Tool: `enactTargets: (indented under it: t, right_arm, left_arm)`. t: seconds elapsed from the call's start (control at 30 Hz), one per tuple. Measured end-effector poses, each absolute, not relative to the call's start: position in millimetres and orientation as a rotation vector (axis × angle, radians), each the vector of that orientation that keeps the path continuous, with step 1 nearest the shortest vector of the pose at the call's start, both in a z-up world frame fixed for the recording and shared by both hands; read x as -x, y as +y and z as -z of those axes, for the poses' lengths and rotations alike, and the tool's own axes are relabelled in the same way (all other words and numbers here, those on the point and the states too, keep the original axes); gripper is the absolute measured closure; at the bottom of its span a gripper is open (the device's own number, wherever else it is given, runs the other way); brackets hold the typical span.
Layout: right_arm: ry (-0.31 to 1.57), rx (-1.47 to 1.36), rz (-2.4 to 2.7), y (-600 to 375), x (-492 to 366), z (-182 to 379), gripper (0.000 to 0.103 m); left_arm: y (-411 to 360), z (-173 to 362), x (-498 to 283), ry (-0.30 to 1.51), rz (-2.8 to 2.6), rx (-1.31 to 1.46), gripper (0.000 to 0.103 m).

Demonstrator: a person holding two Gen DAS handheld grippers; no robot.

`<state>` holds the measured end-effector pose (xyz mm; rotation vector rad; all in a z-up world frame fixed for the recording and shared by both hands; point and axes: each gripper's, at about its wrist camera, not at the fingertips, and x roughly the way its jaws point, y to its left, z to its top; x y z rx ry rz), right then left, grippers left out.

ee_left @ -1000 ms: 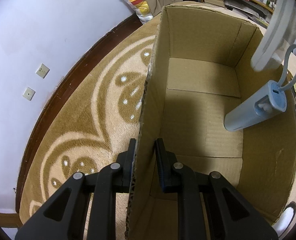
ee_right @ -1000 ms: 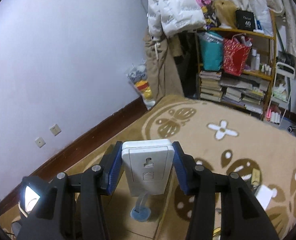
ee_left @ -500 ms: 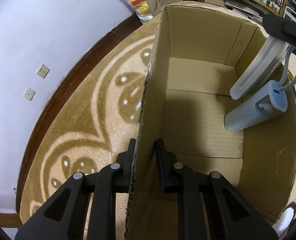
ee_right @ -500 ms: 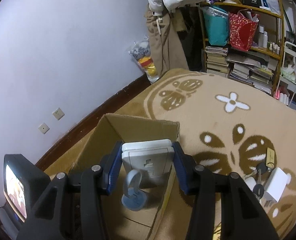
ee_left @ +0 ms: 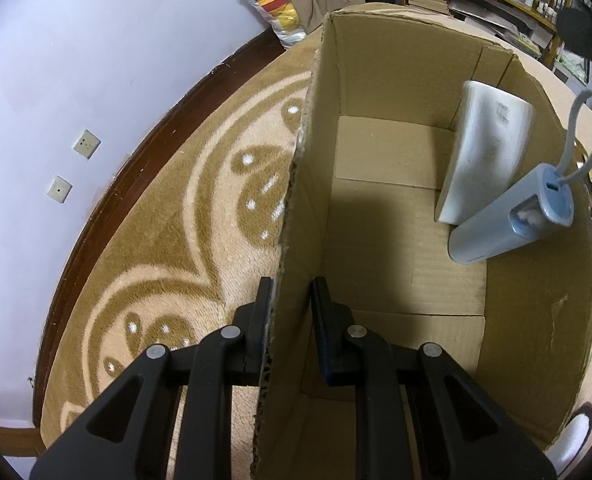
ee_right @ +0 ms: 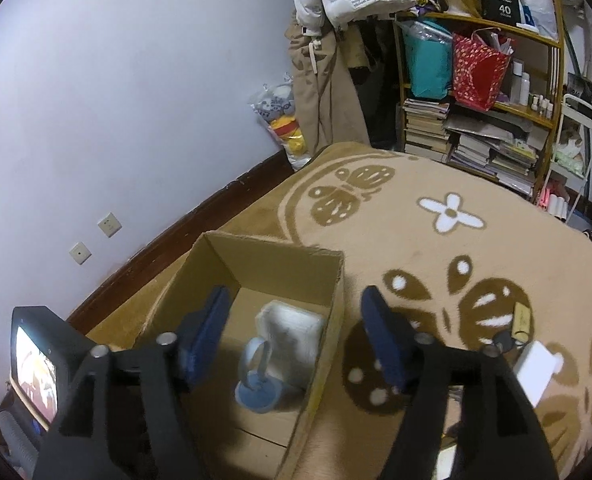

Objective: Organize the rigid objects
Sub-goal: 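Carry the white wall plate into the box and release it with the right gripper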

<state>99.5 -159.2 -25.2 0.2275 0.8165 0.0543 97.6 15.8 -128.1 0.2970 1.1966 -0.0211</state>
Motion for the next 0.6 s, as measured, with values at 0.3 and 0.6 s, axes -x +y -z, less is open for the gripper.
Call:
enactTargets:
  t: [0.3, 0.6]
  right_arm:
    - [0.877, -0.200, 0.009, -184.5, -78.6, 21.5, 0.007]
    - [0.972, -0.204, 0.111, -214.7, -41.7, 43.4, 0.007]
  left_arm:
    - [16.9, 130.4, -98.6, 1.201, 0.020, -0.295, 0.085]
    - [16.5, 130.3, -98.9, 1.201, 0.020, -0.299, 0.085]
